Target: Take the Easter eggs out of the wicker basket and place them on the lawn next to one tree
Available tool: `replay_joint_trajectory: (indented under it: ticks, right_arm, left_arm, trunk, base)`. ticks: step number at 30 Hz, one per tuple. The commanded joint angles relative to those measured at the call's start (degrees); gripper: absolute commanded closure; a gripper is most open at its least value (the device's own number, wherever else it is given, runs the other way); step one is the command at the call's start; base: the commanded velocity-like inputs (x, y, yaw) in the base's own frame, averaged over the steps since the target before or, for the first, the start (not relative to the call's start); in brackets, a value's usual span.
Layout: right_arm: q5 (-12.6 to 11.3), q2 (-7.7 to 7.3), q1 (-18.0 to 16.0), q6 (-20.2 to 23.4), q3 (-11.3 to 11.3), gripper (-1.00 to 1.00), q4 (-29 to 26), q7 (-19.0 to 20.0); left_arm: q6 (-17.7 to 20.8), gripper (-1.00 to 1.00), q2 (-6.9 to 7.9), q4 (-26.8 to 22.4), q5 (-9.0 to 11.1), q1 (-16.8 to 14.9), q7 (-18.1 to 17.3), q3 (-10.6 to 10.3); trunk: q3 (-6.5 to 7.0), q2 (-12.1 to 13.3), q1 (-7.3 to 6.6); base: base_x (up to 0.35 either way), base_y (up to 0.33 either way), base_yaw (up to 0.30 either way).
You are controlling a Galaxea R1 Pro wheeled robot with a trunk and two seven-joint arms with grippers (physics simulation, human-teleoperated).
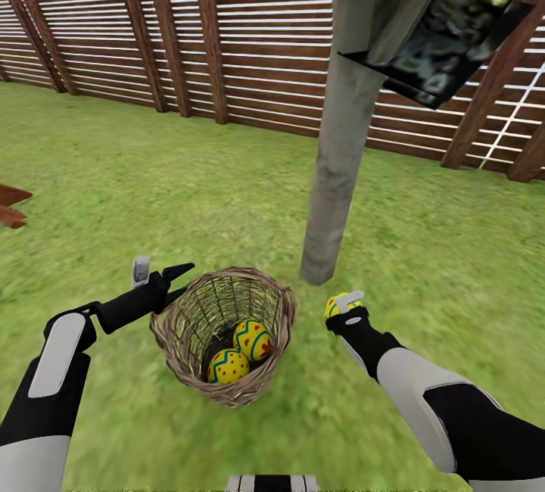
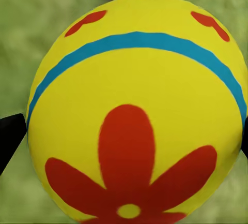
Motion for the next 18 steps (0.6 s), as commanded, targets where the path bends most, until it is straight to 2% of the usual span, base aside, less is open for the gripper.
replay_joint_trajectory:
  ticks: [1,8,9,10,11,12,13,16,18]
  right_arm:
    - [0.33,0.0,-0.02,0.51,0.41,1.0,-0.15,-0.2]
    - [0.42,0.2,-0.02,0.78,0.45,1.0,-0.79,0.06]
    - [0.43,0.19,-0.02,0.78,0.45,1.0,-0.81,0.06]
    - [0.42,0.26,-0.02,0.77,0.45,1.0,-0.82,0.06]
    - [0.44,0.32,-0.02,0.77,0.45,1.0,-0.83,0.07]
    - [0.45,0.34,-0.02,0.78,0.45,1.0,-0.83,0.07]
    - [0.46,0.35,-0.02,0.78,0.45,1.0,-0.83,0.07]
    - [0.4,0.2,-0.02,0.75,0.45,1.0,-0.83,-0.01]
    - [0.32,0.07,-0.02,0.67,0.37,1.0,-0.89,-0.02]
  left_arm:
    - [0.27,-1.0,-0.01,-0.01,-0.03,-0.04,-0.1,0.08]
    - [0.38,-1.0,0.52,-0.36,0.14,-0.04,-0.11,0.16]
    - [0.42,-1.0,0.66,-0.42,0.46,-0.04,-0.16,0.2]
    - [0.39,-1.0,0.94,-0.44,1.63,-0.04,-0.43,0.23]
    - [0.37,-1.0,2.52,-0.45,3.41,-0.04,-0.91,0.21]
    - [0.36,-1.0,5.03,-0.39,6.48,0.12,-2.03,0.21]
    - [0.32,-1.0,6.57,-0.33,8.9,0.66,-2.75,0.32]
    - [0.27,-1.0,8.85,-0.29,11.01,1.15,-3.23,0.51]
    - [0.27,-1.0,9.1,-0.23,11.19,1.19,-3.27,0.45]
  trunk:
    - [-0.27,-0.03,0.01]
    - [-1.82,-0.13,0.19]
    - [-2.04,-0.14,0.22]
    - [-2.26,-0.16,0.24]
    - [-2.49,-0.17,0.27]
    - [-2.71,-0.18,0.29]
    - [-2.93,-0.2,0.32]
    - [-3.59,-0.24,0.4]
    - [-3.59,-0.24,0.4]
  base:
    - [0.0,0.0,0.0]
    - [0.0,0.0,0.0]
    - [0.0,0.0,0.0]
    - [0.0,0.0,0.0]
    - [0.0,0.0,0.0]
    - [0.0,0.0,0.0]
    - [0.0,0.0,0.0]
    - [0.0,0.0,0.0]
    - [0.0,0.0,0.0]
